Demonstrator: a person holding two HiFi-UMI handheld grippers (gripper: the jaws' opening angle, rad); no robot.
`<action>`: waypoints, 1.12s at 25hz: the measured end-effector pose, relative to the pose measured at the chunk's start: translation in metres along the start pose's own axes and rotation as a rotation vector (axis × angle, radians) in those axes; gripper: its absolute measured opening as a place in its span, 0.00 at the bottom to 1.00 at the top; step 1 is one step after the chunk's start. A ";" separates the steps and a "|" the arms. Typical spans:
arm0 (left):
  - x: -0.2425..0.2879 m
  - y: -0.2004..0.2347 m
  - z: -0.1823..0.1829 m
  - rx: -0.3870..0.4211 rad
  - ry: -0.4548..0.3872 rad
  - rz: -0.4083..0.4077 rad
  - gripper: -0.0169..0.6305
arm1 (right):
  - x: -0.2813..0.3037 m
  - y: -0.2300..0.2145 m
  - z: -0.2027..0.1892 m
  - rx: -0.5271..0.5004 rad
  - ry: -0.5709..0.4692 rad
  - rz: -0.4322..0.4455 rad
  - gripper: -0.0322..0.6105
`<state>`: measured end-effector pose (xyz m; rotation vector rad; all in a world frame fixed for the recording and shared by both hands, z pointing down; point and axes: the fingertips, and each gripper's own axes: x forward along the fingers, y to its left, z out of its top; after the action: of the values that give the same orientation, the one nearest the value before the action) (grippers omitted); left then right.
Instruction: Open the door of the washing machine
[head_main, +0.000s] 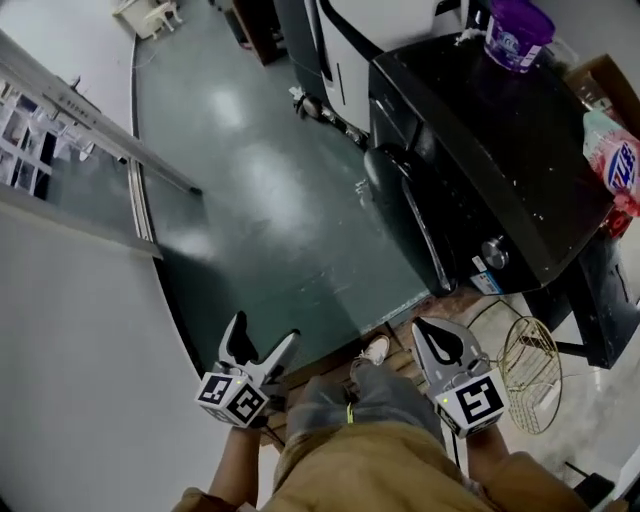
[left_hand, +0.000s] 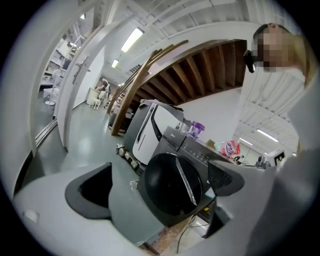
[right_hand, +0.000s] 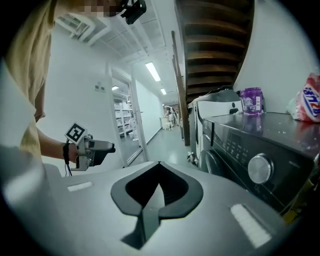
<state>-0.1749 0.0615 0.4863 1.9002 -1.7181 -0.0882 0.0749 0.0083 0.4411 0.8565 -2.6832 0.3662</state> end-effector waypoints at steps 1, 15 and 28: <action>0.008 -0.005 0.013 0.014 0.006 -0.014 0.99 | -0.002 -0.004 0.008 0.008 0.005 -0.014 0.06; 0.180 -0.071 0.063 0.214 0.189 -0.433 0.99 | 0.028 -0.058 0.063 0.128 -0.053 -0.310 0.06; 0.254 -0.099 0.078 0.412 0.600 -1.090 0.99 | 0.060 -0.005 0.120 0.490 0.030 -0.985 0.06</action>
<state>-0.0751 -0.2022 0.4583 2.5912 -0.2066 0.4099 0.0069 -0.0658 0.3522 2.1023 -1.8138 0.7556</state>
